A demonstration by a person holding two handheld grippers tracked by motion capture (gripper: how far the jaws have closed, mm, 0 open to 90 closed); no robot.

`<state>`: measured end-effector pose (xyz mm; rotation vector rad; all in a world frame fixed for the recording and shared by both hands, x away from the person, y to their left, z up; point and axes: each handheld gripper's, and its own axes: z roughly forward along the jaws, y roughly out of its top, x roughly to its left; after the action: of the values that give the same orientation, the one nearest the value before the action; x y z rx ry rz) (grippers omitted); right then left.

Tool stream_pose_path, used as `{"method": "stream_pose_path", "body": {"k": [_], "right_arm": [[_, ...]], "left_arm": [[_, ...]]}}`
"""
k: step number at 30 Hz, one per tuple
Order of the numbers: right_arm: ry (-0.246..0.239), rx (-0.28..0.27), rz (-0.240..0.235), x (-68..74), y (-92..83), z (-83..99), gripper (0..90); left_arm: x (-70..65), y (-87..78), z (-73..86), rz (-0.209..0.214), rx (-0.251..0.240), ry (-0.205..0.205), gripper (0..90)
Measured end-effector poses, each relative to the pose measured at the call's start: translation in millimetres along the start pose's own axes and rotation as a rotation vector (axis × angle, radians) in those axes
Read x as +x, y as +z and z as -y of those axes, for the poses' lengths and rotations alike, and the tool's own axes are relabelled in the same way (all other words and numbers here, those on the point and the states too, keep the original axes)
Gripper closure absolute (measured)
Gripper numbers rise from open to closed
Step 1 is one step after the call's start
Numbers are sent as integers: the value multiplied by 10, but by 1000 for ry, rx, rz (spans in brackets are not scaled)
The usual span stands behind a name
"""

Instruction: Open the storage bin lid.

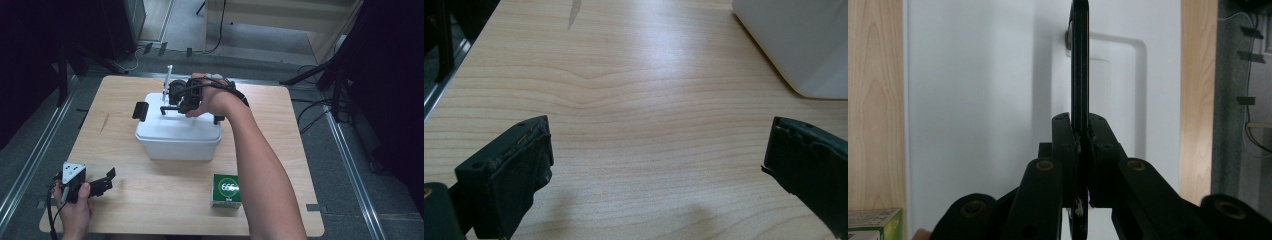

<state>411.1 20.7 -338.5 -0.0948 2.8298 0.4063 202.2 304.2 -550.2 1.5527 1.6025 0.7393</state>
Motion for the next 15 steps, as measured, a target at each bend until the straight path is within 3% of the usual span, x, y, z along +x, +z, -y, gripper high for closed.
{"method": "stream_pose_path", "body": {"k": [7, 15], "right_arm": [[-33, -31, 28, -5, -183, -10, 853], [-30, -60, 47, -20, -377, 94, 854]], "left_arm": [[8, 0, 0, 4, 3, -3, 0], [4, -2, 0, 2, 2, -1, 1]]}}
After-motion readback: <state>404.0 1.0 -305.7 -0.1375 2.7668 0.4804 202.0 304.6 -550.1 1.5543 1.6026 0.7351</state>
